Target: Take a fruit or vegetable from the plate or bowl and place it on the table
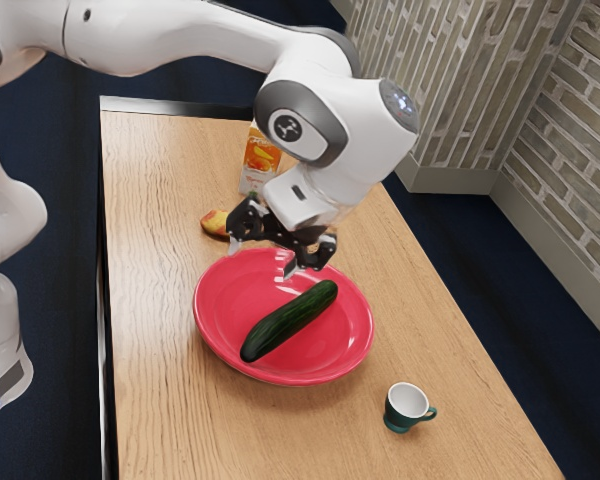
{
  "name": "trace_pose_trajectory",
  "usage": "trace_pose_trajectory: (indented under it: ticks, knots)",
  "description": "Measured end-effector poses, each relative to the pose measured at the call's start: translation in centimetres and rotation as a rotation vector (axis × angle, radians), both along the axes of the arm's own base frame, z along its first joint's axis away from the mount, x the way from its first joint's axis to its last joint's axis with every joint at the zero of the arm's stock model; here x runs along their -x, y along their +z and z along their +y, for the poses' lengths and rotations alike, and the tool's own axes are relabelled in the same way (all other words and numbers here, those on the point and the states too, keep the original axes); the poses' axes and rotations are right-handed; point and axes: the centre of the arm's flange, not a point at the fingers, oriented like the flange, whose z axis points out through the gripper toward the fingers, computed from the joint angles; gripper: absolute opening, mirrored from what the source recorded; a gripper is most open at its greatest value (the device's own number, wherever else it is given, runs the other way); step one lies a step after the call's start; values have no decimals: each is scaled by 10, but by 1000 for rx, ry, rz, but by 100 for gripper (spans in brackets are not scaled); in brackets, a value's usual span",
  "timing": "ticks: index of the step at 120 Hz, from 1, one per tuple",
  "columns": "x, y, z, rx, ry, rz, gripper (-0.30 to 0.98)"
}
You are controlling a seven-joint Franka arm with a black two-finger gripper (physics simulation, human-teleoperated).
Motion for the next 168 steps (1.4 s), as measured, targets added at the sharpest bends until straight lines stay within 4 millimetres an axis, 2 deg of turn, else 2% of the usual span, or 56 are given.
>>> trace_pose_trajectory:
  ticks: [11,18,24,32,39,45,52,67,77,89,102,118,130,168]
  knots:
    - [14,-4,-30,41,-154,39,69]
    - [10,-17,-38,68,-203,80,69]
    - [-4,-22,-27,100,-202,87,69]
    - [-29,-23,7,136,-170,59,69]
    - [-48,-15,38,164,-143,20,69]
    - [-57,-9,53,183,-142,-6,69]
    - [-60,-1,53,204,-176,-35,69]
    - [-46,27,30,251,-302,-103,69]
    - [-45,31,44,272,-317,-120,69]
    - [-41,20,61,288,-329,-116,69]
    - [-34,8,65,302,-362,-111,69]
    - [-27,-5,54,317,-417,-105,69]
    - [-24,-22,47,320,-444,-90,69]
    - [-28,-51,42,323,-475,-83,69]
